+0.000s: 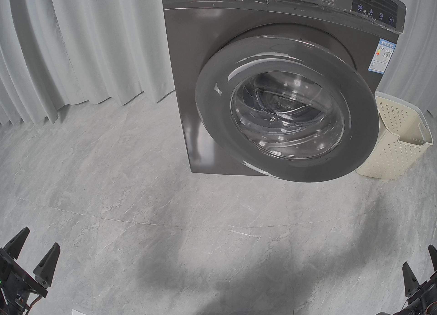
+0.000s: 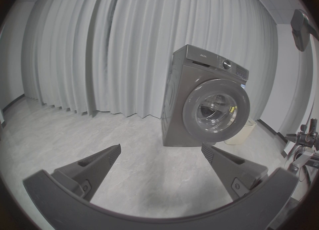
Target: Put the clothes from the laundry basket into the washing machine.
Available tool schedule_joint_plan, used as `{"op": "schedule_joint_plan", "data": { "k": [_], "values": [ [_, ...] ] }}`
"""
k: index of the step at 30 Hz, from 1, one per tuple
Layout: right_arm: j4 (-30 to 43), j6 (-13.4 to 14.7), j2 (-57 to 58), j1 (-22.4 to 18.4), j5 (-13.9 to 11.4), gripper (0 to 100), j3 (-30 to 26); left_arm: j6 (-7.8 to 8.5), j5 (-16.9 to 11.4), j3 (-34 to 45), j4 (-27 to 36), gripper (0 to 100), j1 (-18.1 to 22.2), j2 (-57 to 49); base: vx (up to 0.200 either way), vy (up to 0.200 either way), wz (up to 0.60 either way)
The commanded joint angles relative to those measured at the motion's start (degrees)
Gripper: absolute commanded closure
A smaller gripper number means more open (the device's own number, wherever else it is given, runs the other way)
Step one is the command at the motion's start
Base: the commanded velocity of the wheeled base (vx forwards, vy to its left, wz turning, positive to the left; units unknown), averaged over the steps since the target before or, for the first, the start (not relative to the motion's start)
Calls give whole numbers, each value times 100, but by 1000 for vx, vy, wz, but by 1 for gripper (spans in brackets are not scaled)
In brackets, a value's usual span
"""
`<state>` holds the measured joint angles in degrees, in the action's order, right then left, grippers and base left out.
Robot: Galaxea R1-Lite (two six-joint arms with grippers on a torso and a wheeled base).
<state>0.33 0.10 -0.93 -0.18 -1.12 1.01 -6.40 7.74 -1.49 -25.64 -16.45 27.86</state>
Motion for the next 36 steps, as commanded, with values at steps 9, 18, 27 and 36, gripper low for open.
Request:
{"op": "schedule_joint_plan", "data": {
  "k": [9, 18, 27, 36],
  "values": [
    [2, -1, 14, 1, -2, 0, -92, 113, -616, 149, 2071, 0, 1179, -2241, 0, 0, 0],
    [2, 8, 14, 1, -2, 0, -101, 69, -546, 149, 2151, 0, 1847, -2496, 0, 0, 0],
    [2, 8, 14, 1, -2, 0, -92, 429, -853, 149, 2177, 0, 1671, -2777, 0, 0, 0],
    [2, 8, 14, 1, -2, 0, -92, 192, -1293, 149, 2186, 0, 1662, -2777, 0, 0, 0]
  ]
}}
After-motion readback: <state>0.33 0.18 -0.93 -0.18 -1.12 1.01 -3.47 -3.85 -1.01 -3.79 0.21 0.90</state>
